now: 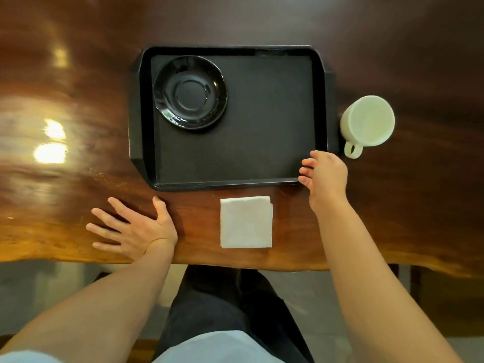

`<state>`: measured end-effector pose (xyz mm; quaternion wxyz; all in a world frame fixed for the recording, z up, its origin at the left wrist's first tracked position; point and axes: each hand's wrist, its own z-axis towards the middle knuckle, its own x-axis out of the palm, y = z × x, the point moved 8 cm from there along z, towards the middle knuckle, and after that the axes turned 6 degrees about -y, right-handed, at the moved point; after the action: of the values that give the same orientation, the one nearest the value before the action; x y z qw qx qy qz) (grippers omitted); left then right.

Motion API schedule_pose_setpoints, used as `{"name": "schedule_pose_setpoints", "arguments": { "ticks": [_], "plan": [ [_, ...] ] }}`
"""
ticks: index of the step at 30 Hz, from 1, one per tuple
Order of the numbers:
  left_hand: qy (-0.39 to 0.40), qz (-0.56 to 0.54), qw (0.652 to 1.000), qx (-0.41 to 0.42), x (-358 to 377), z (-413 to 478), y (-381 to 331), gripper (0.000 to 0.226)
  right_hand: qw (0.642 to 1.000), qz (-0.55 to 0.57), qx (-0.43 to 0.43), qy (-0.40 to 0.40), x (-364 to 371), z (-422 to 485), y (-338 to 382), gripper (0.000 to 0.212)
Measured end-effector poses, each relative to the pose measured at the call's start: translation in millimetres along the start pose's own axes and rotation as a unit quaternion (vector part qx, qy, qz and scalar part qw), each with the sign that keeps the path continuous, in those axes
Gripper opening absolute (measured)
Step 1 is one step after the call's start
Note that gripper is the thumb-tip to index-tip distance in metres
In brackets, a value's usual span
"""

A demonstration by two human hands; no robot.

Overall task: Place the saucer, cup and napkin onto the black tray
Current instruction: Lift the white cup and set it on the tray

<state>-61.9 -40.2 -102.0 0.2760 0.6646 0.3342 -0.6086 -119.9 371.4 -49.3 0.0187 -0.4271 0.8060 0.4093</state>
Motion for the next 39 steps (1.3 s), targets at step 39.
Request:
{"name": "schedule_pose_setpoints", "arguments": {
  "ticks": [39],
  "plan": [
    [-0.008, -0.024, 1.000, 0.005, -1.4, -1.4, -0.8, 0.090, 0.990, 0.112, 0.056, -0.064, -46.3, 59.2, 40.5, 0.022]
  ]
}}
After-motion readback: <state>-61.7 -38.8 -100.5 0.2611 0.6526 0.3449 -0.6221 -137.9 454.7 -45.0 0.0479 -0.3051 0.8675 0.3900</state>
